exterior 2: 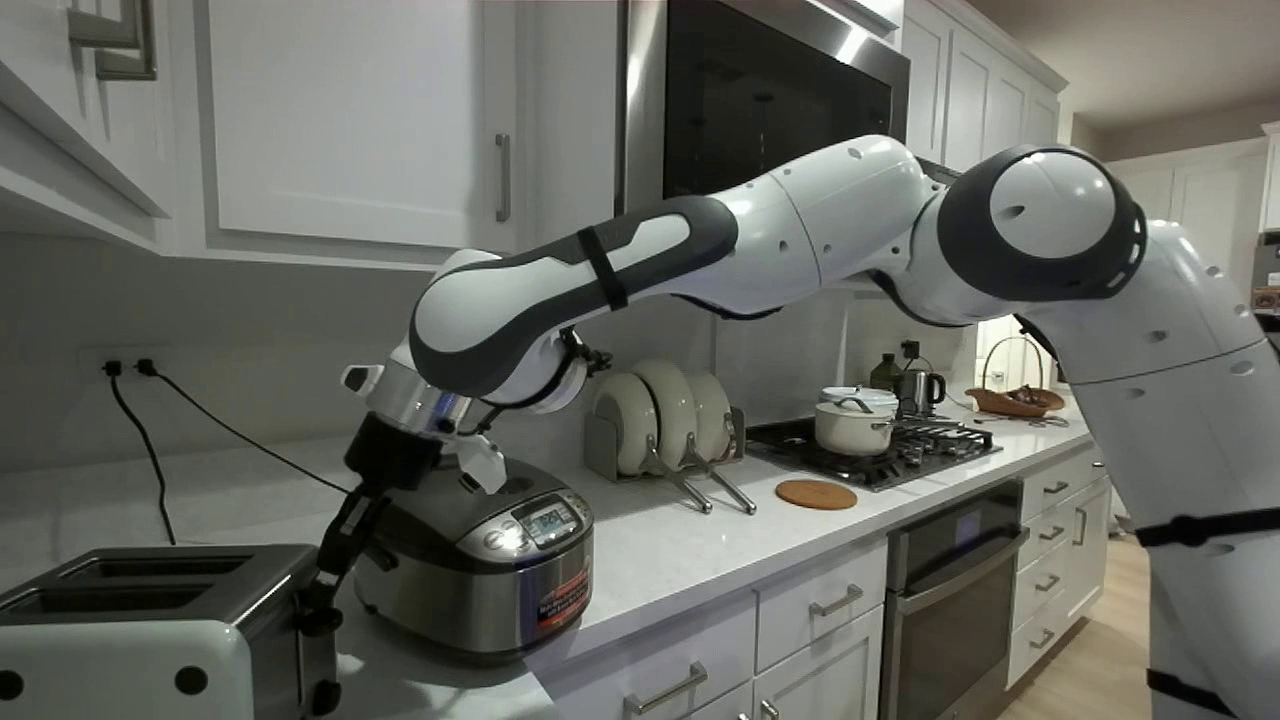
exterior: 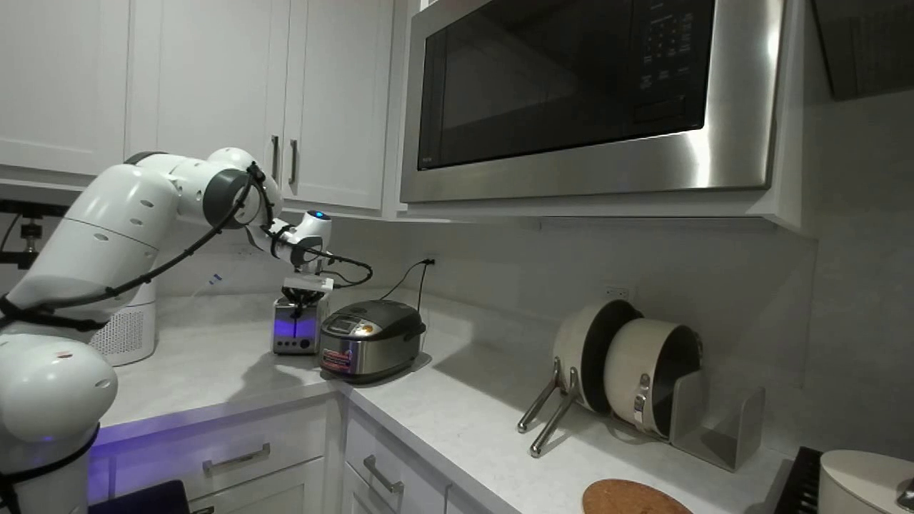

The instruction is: Push down the switch on the toaster

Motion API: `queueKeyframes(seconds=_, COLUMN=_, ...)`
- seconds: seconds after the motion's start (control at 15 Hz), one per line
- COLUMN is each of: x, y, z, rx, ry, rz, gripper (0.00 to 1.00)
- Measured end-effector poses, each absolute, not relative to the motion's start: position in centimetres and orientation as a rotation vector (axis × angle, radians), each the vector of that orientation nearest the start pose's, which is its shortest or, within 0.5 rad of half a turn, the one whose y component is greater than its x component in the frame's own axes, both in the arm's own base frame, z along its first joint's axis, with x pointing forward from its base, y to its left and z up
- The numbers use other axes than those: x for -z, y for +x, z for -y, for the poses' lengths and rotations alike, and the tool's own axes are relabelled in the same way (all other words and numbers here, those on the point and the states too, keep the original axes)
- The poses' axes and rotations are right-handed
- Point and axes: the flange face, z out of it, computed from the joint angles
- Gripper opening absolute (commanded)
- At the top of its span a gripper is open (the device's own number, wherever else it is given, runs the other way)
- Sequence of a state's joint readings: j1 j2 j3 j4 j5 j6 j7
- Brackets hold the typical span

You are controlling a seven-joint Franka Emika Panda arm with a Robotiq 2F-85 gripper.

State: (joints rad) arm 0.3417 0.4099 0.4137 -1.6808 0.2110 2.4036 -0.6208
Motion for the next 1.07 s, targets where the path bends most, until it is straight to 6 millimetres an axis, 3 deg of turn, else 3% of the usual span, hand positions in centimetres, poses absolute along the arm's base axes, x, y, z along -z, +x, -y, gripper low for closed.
queueKeyframes(seconds=0.53, x=-41.6, y=52.5, z=-44.9, rx=0.421, ry=-2.307, rz=1.521, gripper=0.00)
queueKeyframes(seconds=1.07, x=-40.3, y=52.7, z=-45.1, rx=0.363, ry=-2.356, rz=1.445, gripper=0.00)
